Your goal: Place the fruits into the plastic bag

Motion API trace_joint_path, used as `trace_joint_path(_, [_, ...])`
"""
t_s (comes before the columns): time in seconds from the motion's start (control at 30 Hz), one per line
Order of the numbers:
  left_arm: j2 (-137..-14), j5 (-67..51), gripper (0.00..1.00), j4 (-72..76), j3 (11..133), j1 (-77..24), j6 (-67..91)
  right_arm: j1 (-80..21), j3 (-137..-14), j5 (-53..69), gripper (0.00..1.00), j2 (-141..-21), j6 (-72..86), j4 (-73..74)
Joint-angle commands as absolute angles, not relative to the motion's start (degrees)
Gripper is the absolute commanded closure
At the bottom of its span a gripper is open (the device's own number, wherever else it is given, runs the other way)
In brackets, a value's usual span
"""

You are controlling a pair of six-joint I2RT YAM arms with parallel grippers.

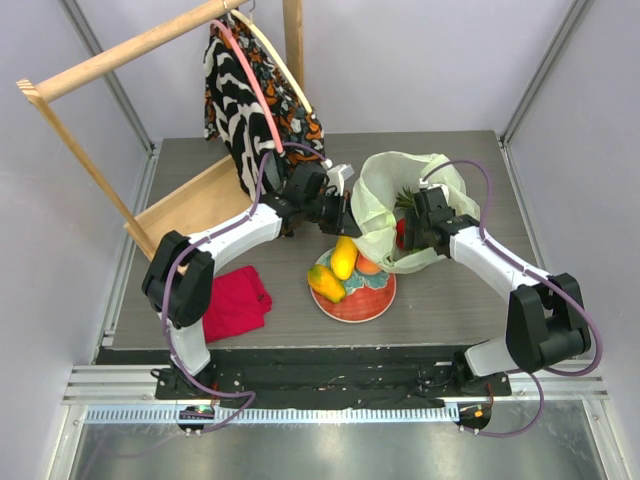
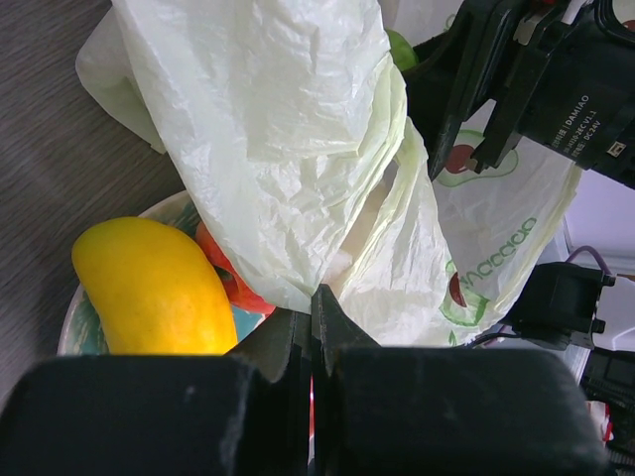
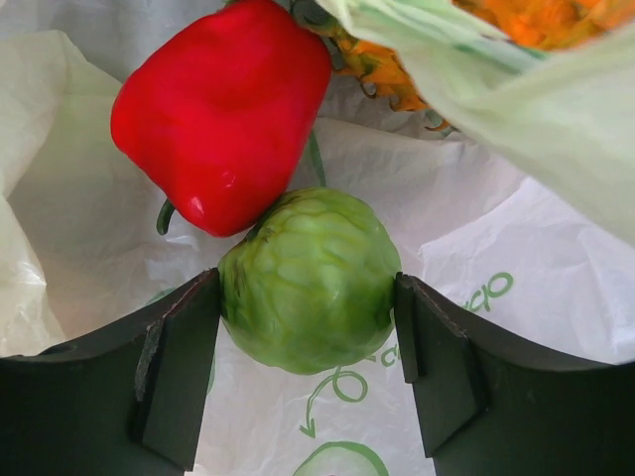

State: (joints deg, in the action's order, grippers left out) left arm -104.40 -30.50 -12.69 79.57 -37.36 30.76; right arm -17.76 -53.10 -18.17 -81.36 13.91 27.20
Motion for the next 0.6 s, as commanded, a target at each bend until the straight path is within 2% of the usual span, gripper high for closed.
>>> trace_joint_path(0.0, [-102.1,-31.2,1.00,-12.3,80.6,-37.1,29.7,-17.3,-53.4,-16.3,0.63,-81.5,14.8,24.3])
trace_joint_path(0.1, [-102.3,-31.2,1.00,-12.4,80.7,-37.1,29.7,-17.2,-53.4,-15.5,0.52,-81.6,14.8,24.3])
trace_joint_path(0.17, [-102.4,-31.3,1.00,-12.4,80.7,-37.1,29.6,-17.2,-53.3,-15.2,0.39,-81.5,14.9,24.3])
trace_joint_path(0.2, [-102.3,-31.3,1.00,-12.4,80.7,-37.1,29.6,-17.2,-53.3,-14.9,0.25,-81.5,14.9,24.3])
trace_joint_path(0.23, [-102.3,-31.4,1.00,-12.4,80.7,-37.1,29.6,-17.1,-53.4,-14.8,0.04,-81.3,14.9,24.3])
trace_joint_path(0.57, [-102.3,-31.3,1.00,-12.4,80.7,-37.1,29.6,-17.1,-53.6,-12.6,0.02,-78.0,15.2,24.0])
